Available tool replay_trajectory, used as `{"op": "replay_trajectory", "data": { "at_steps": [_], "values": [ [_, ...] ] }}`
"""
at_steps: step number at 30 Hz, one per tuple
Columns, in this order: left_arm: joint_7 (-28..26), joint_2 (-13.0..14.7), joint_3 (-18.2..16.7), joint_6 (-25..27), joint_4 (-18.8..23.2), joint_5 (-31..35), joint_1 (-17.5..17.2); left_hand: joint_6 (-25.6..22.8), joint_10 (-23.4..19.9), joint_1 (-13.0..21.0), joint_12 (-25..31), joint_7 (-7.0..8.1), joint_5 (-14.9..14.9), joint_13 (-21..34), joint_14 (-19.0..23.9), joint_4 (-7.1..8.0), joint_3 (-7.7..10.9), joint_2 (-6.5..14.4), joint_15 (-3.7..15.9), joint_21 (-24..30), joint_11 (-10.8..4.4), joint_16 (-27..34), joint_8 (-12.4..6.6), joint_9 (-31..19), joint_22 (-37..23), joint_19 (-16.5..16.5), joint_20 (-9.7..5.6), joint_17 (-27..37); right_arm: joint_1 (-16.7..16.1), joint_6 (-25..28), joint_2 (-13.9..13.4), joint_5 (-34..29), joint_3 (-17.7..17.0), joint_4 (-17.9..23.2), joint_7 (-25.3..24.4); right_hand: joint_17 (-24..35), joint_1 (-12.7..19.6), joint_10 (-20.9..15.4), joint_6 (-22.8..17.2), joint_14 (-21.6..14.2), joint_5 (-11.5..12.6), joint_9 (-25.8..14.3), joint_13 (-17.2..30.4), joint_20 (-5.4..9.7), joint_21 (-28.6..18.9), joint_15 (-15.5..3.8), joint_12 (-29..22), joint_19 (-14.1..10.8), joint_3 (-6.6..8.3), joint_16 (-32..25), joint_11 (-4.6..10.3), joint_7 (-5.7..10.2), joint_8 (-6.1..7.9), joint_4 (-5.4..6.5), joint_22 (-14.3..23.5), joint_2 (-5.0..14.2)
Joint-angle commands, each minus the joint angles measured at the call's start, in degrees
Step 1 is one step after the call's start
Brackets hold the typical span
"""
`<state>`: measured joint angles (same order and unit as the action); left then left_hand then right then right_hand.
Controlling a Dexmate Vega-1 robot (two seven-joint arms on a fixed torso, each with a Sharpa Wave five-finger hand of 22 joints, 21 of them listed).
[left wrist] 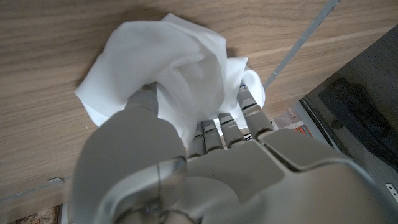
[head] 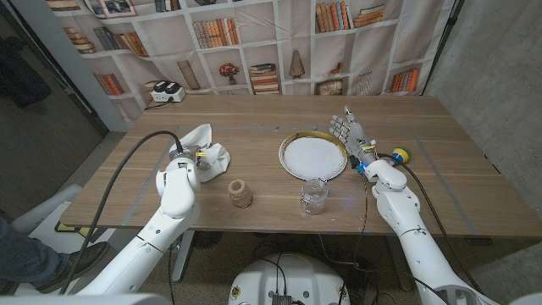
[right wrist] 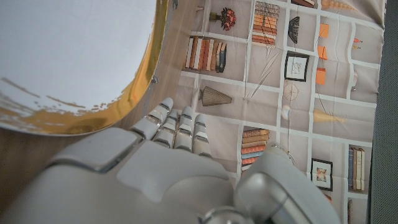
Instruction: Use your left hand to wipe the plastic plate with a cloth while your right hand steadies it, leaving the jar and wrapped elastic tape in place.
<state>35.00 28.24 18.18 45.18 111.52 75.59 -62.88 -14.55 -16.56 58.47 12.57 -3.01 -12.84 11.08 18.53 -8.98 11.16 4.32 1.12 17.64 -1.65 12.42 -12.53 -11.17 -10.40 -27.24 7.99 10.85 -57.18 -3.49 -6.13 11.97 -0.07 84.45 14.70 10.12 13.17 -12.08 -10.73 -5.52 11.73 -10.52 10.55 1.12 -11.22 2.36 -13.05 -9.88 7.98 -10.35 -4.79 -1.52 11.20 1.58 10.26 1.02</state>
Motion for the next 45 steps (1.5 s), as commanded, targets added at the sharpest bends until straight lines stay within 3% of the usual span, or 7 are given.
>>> {"op": "replay_trajectory", "data": {
  "at_steps": [1,26,27,29,33,39,45],
  "values": [
    [-0.12,-0.5,0.26,-0.29,-1.32,-1.88,1.27,-1.72,-1.77,2.48,0.44,-0.09,0.16,0.25,1.98,-0.4,1.18,0.51,0.28,0.35,0.4,0.5,-0.72,-0.31,-0.04,-1.72,-0.64,0.17,-0.07,-0.47,0.28,-0.12,-0.09,0.11,-0.58,0.2,0.22,-0.53,-0.55,0.12,-0.09,-0.23,0.11,0.25,-0.03,0.03,0.27,0.17,0.11,0.02,0.06,0.14,0.25,-0.35,0.34,0.51],
    [2.7,-0.4,0.49,0.39,-1.67,-4.84,3.33,-10.0,-10.14,11.55,1.52,0.52,1.35,0.59,11.52,-0.52,5.16,2.85,2.37,1.86,-1.94,1.64,-2.59,-0.72,0.07,-10.38,-4.79,0.4,-2.14,-0.81,0.03,0.07,-0.31,2.63,-1.96,0.17,1.09,-0.72,-0.66,-0.17,-0.09,-0.25,0.12,0.28,-0.22,-0.01,0.3,-0.12,0.62,-0.18,0.05,0.23,0.22,-0.8,0.33,1.41],
    [2.43,-0.5,0.54,0.64,-1.64,-4.66,3.27,-10.55,-10.84,11.97,1.62,0.44,1.5,0.61,12.44,-0.45,5.38,2.92,2.55,2.03,-1.26,1.8,-2.71,-0.76,0.04,-10.97,-5.17,0.43,-2.21,-0.8,-0.01,0.11,-0.32,2.71,-1.96,0.17,1.19,-0.73,-0.65,-0.26,-0.09,-0.25,0.12,0.27,-0.22,-0.01,0.3,-0.13,0.68,-0.22,0.05,0.23,0.21,-0.85,0.33,1.51],
    [1.97,-0.43,0.5,0.55,-1.48,-4.73,3.09,-12.29,-12.57,12.91,1.83,0.57,1.85,0.68,14.35,-0.27,5.85,2.89,3.12,2.43,-0.43,1.96,-3.11,-0.86,-0.04,-12.29,-6.26,0.46,-2.33,-0.71,-0.09,0.21,-0.35,2.87,-1.94,0.16,1.31,-0.76,-0.65,-0.34,-0.09,-0.25,0.12,0.25,-0.24,-0.05,0.3,-0.17,0.75,-0.24,0.06,0.22,0.21,-0.91,0.33,1.61],
    [0.47,-1.09,0.47,1.38,-1.45,-4.33,2.86,-16.66,-16.5,13.88,2.42,0.74,2.21,0.84,19.21,0.18,6.5,2.98,4.93,3.71,-1.15,2.79,-4.32,-1.09,-0.2,-15.49,-8.86,0.57,-2.51,-0.58,-0.25,0.32,-0.33,3.12,-1.9,0.15,1.57,-0.72,-0.59,-0.4,-0.11,-0.25,0.12,0.22,-0.26,0.02,0.33,-0.2,0.88,-0.26,0.09,0.24,0.17,-1.06,0.33,1.78],
    [-5.31,-2.72,-0.15,1.99,-1.17,-4.32,1.66,-28.51,-29.75,14.51,5.25,2.76,2.57,2.12,33.56,1.05,7.99,3.11,10.15,8.2,-4.52,4.7,-8.48,-2.9,-0.27,-24.54,-13.28,0.24,-2.79,-0.57,-0.47,0.48,-0.33,3.45,-1.74,0.13,1.87,-0.75,-0.64,-0.42,-0.14,-0.25,0.12,0.25,-0.31,0.03,0.34,-0.32,1.02,-0.25,0.02,0.18,0.18,-1.24,0.32,1.94],
    [-13.32,-4.03,-2.04,0.06,0.4,-6.54,-0.73,-36.18,-38.81,13.83,7.91,2.7,2.69,4.73,43.55,1.56,9.02,2.63,10.98,11.68,-5.66,5.61,-12.93,-6.04,-0.22,-30.45,-14.24,0.65,-3.07,-1.15,-0.65,0.41,-0.35,3.9,-1.92,0.11,2.14,-0.86,-0.71,-0.72,-0.2,-0.25,0.12,0.31,-0.38,-0.14,0.32,-0.51,1.1,-0.34,0.09,0.14,0.19,-1.44,0.32,1.99]
  ]
}}
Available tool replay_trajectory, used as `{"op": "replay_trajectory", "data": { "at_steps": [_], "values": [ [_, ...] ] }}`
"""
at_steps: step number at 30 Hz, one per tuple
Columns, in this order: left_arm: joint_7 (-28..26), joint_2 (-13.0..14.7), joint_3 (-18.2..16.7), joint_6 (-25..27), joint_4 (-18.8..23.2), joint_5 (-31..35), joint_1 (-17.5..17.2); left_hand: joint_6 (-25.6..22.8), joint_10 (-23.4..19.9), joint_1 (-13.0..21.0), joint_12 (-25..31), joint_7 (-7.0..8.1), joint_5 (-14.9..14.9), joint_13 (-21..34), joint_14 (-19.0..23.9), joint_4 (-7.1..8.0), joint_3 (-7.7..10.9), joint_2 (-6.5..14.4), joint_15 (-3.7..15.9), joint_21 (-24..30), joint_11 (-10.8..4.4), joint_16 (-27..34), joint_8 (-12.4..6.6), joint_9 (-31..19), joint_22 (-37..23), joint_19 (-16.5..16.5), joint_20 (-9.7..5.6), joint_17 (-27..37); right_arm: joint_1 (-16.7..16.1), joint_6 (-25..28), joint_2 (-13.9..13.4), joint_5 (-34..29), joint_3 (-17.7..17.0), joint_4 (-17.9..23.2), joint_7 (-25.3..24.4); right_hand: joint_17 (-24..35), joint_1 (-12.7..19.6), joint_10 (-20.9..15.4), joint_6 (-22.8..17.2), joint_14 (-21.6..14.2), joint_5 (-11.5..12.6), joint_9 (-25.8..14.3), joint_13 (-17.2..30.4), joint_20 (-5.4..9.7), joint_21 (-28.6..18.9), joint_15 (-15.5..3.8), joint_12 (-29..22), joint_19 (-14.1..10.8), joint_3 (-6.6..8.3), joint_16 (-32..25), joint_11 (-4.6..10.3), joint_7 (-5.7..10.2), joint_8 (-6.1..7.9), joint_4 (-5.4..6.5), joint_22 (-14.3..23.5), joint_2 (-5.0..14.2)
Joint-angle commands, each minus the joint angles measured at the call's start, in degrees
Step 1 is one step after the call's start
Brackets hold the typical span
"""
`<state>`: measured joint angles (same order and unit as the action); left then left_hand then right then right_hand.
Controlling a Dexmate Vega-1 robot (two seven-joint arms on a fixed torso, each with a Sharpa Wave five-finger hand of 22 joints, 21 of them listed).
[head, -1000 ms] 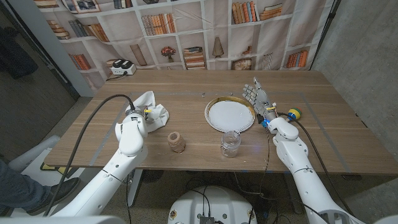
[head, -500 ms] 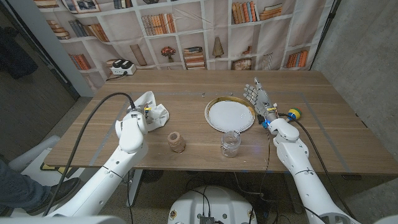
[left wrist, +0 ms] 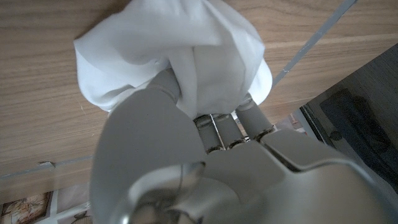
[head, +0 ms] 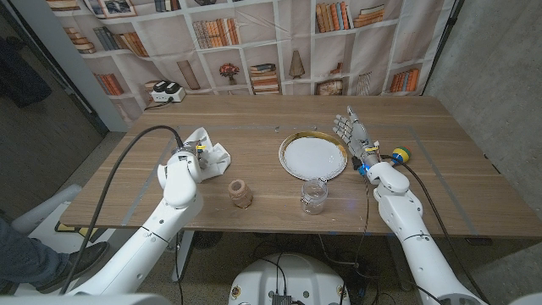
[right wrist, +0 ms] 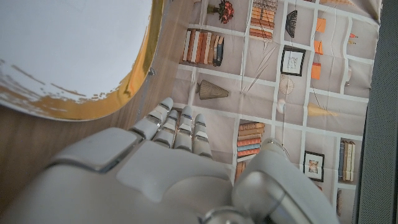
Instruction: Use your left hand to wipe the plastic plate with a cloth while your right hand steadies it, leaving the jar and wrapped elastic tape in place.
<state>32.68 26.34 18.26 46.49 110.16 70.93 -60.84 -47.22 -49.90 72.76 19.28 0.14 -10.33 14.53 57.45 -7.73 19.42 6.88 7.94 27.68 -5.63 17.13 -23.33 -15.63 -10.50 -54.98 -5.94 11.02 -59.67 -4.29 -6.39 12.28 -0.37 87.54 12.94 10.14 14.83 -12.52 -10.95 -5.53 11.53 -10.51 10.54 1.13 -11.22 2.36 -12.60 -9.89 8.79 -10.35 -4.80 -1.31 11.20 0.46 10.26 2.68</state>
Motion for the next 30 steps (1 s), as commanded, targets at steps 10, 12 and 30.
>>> {"op": "replay_trajectory", "data": {
  "at_steps": [10,12,30],
  "values": [
    [-13.54,-2.21,-2.27,-1.46,3.08,-0.72,-2.83,-3.76,-6.02,-0.73,1.18,-0.69,0.1,1.86,6.13,0.45,0.93,0.0,4.19,2.02,-1.69,0.99,-2.3,-1.73,-0.09,-3.02,-0.48,0.64,-0.73,-2.79,-0.91,-0.14,0.17,0.57,-0.17,0.07,1.06,-1.3,-1.04,-1.44,-0.14,-0.25,0.13,0.66,-0.62,-0.67,-0.39,-1.21,0.39,-0.49,0.57,0.08,0.33,-0.83,0.32,0.27],
    [-13.22,-2.04,-2.37,-1.81,3.37,-0.9,-2.64,-4.17,-6.13,-0.65,1.21,-1.34,0.01,2.37,6.89,0.51,1.19,0.35,4.32,2.15,-1.52,1.15,-2.69,-2.06,-0.15,-2.86,-0.47,0.9,-0.88,-2.55,-1.05,-0.22,0.17,0.92,-0.49,0.07,1.13,-1.52,-1.14,-1.55,-0.17,-0.25,0.13,0.74,-0.65,-0.77,-0.46,-1.33,0.39,-0.51,0.83,0.23,0.35,-0.91,0.32,0.25],
    [-21.27,-3.6,-4.14,-3.2,6.71,-0.63,-3.85,-3.78,-6.78,-0.56,1.83,-1.6,0.0,4.76,8.25,0.59,1.77,0.91,4.4,2.97,-0.85,1.49,-3.34,-3.19,-0.34,-3.01,-1.15,1.98,-4.08,-7.03,-5.02,0.32,0.34,5.44,1.07,0.13,1.38,-3.15,-2.85,-3.17,-0.35,-0.26,0.12,1.56,-1.03,-2.03,-0.86,-2.72,0.35,-0.78,2.65,1.01,0.73,-1.3,0.34,0.27]
  ]
}}
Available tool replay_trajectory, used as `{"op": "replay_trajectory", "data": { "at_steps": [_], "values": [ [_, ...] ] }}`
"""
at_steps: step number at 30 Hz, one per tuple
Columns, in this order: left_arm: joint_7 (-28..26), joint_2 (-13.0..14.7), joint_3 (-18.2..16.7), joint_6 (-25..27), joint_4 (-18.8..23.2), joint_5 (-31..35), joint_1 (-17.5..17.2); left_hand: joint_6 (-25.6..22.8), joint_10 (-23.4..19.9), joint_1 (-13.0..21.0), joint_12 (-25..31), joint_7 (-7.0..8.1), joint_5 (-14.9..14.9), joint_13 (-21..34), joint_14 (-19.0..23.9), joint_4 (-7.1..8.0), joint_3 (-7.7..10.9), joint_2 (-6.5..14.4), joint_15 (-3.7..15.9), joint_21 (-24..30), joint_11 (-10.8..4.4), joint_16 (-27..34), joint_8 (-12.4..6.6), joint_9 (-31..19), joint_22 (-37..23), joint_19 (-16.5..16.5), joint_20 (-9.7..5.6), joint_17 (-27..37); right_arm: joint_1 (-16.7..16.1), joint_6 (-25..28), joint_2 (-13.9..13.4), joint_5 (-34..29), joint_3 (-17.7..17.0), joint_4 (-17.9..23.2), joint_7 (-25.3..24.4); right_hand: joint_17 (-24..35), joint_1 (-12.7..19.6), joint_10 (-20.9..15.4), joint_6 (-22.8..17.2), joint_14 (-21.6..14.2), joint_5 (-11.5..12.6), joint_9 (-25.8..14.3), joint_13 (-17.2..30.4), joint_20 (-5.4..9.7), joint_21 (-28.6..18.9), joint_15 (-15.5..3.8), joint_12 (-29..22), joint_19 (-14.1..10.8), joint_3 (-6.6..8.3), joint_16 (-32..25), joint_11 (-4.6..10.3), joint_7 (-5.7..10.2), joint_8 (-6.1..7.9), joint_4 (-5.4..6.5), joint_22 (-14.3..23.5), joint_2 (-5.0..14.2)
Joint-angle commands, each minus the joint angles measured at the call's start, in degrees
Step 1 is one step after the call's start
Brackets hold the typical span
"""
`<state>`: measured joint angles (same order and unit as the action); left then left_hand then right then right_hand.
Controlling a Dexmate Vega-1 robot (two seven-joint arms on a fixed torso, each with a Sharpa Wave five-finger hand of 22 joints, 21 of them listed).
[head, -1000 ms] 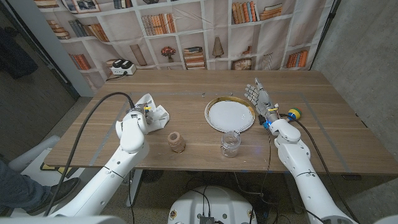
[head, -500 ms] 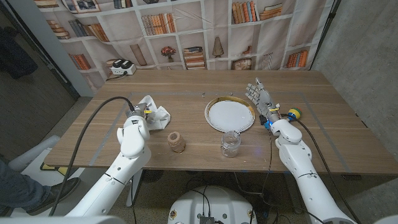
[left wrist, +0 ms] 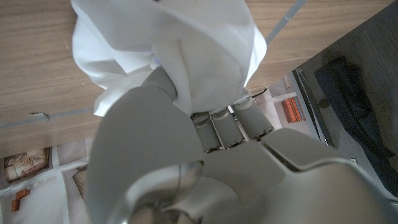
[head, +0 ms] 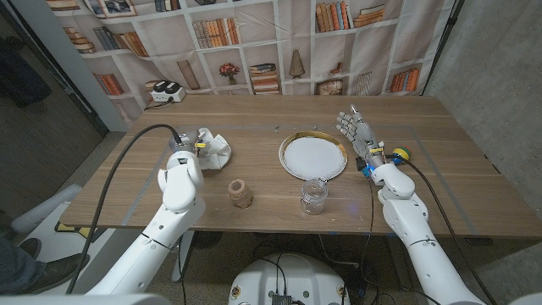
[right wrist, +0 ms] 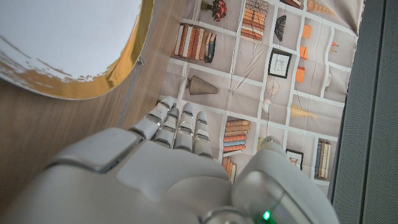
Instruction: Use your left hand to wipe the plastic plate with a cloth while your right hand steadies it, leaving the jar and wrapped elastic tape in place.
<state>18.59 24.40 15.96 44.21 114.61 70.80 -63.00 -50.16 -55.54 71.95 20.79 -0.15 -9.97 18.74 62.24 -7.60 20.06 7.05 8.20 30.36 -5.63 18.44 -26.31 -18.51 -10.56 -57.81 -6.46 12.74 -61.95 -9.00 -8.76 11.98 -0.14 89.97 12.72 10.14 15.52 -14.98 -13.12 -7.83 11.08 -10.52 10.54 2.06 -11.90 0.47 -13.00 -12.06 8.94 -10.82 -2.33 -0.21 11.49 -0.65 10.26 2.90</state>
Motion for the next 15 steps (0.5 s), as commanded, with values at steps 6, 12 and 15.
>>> {"op": "replay_trajectory", "data": {
  "at_steps": [6,12,15],
  "values": [
    [-5.87,-3.12,-0.95,1.17,2.5,1.3,-0.92,-0.69,-1.03,0.17,0.39,-1.39,-0.34,1.15,3.45,0.52,1.2,0.8,4.07,0.47,-1.1,0.13,-0.49,-0.59,-0.34,-0.09,-0.67,0.49,-2.78,-3.57,-3.11,3.44,-0.22,4.14,2.92,0.19,0.77,-1.79,-1.73,-1.75,0.16,-0.28,0.11,1.3,-0.6,-0.72,-0.74,-1.53,0.5,-0.43,1.55,0.49,0.65,-0.12,0.36,0.9],
    [-4.37,-4.0,0.72,2.7,3.5,3.66,-1.19,-0.56,-1.07,0.1,0.55,-1.31,-0.31,1.89,3.29,0.53,1.3,0.76,3.99,0.69,-1.0,-0.01,-0.65,-0.93,-0.38,0.05,-0.62,0.75,-3.37,-6.42,-4.61,5.0,-0.37,4.14,5.45,0.18,0.93,-2.65,-2.6,-2.4,0.14,-0.28,0.1,1.52,-0.71,-1.19,-0.93,-2.11,0.66,-0.46,2.43,0.95,0.8,-0.22,0.36,1.26],
    [-5.18,-4.34,0.3,1.68,4.3,2.34,-1.8,-0.63,-1.1,0.09,0.63,-1.21,-0.3,2.31,3.48,0.51,1.38,0.75,4.03,0.82,-1.03,0.04,-0.78,-1.07,-0.4,0.13,-0.62,0.91,-3.53,-7.74,-5.47,5.52,-0.53,3.87,6.53,0.18,0.9,-2.69,-2.64,-2.54,0.12,-0.28,0.09,1.59,-0.73,-1.31,-0.91,-2.24,0.64,-0.46,2.55,1.02,0.77,-0.23,0.36,1.24]
  ]
}}
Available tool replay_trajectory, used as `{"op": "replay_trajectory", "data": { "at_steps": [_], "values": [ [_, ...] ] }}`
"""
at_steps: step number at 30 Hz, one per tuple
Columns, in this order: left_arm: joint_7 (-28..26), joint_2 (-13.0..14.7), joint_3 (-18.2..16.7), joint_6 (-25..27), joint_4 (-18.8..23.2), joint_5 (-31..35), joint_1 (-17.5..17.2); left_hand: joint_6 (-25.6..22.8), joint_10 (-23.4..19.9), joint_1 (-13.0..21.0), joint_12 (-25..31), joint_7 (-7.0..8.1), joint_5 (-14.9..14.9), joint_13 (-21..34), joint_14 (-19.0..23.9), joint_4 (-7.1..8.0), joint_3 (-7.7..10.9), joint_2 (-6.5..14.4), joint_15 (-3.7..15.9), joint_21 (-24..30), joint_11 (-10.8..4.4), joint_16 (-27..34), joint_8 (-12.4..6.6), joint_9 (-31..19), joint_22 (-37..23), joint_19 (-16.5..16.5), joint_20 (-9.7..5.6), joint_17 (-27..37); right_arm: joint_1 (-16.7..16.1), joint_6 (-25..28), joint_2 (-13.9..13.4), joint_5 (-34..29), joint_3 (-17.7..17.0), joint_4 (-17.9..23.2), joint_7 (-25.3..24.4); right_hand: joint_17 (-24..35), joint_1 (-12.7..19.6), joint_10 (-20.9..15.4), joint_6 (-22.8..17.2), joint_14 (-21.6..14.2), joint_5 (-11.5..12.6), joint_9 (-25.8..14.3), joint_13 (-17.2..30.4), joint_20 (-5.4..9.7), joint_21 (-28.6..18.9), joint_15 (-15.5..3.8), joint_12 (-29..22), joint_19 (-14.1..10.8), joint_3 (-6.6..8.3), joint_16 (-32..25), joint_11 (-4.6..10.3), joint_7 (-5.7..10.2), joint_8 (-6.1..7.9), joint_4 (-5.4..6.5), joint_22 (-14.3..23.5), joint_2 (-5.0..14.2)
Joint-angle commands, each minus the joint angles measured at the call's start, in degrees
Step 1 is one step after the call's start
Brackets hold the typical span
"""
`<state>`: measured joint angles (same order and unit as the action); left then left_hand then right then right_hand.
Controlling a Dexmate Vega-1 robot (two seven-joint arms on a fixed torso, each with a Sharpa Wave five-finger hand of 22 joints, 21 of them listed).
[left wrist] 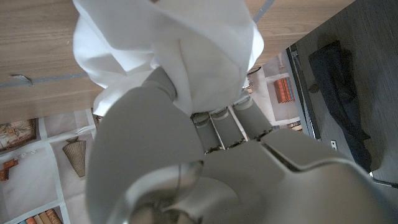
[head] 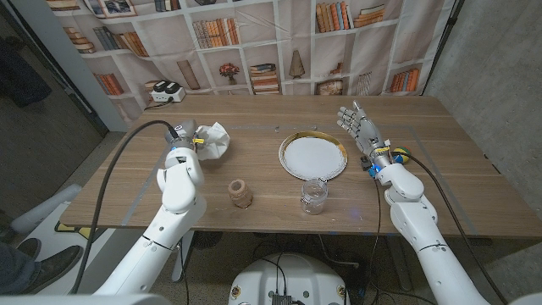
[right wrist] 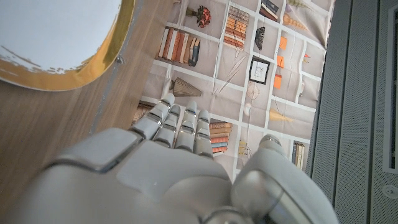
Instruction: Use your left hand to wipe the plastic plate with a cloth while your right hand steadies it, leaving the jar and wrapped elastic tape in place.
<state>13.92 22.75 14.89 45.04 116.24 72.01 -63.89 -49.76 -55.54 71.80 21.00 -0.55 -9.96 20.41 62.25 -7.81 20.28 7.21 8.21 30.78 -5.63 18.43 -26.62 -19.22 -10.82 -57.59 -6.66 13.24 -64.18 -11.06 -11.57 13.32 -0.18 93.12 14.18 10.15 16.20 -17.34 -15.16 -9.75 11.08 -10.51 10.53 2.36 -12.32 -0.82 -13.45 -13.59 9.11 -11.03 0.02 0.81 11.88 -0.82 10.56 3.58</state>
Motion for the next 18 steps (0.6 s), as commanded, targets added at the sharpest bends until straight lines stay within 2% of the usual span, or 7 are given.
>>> {"op": "replay_trajectory", "data": {
  "at_steps": [1,7,18],
  "values": [
    [-0.82,-2.99,1.04,0.5,2.91,0.33,-1.06,-1.03,-1.07,0.23,0.42,-0.85,-0.3,0.73,3.49,0.72,1.18,0.58,4.03,0.42,-1.11,0.05,-0.49,-0.4,-0.14,-0.04,-0.41,0.44,-1.32,-5.94,-2.84,4.5,-0.55,0.6,5.38,0.18,0.2,-0.36,-0.64,-0.63,0.11,-0.28,0.09,1.29,-0.3,-0.04,-0.46,-0.75,0.45,-0.23,0.31,0.03,0.37,-0.07,0.07,0.55],
    [-4.55,-4.08,-0.1,-1.33,4.41,-1.89,-2.51,-1.26,-1.16,0.18,0.55,-0.78,-0.29,1.46,3.45,0.69,1.29,0.49,4.08,0.64,-1.27,-0.04,-0.57,-0.35,-0.16,0.17,-0.45,0.69,-1.49,-7.63,-4.53,4.8,-0.8,-0.13,6.61,0.19,0.08,-0.67,-0.84,-0.83,0.08,-0.28,0.09,1.32,-0.29,0.0,-0.49,-0.9,0.33,-0.18,0.47,0.31,0.33,-0.09,0.07,0.43],
    [-3.93,-5.86,0.84,1.96,4.71,1.96,-1.14,-1.27,-0.94,0.07,0.56,-0.57,-0.29,2.48,3.19,0.7,1.44,0.43,4.1,0.93,-1.68,-0.23,-0.56,-0.25,-0.2,0.56,-0.53,1.07,-0.31,-13.12,-8.08,4.98,-0.47,-3.03,11.03,0.25,-0.38,-0.47,-1.02,-1.0,0.1,-0.28,0.07,1.43,-0.22,-0.22,-0.24,-1.09,0.0,-0.06,1.17,0.53,0.18,0.0,0.08,0.17]
  ]
}}
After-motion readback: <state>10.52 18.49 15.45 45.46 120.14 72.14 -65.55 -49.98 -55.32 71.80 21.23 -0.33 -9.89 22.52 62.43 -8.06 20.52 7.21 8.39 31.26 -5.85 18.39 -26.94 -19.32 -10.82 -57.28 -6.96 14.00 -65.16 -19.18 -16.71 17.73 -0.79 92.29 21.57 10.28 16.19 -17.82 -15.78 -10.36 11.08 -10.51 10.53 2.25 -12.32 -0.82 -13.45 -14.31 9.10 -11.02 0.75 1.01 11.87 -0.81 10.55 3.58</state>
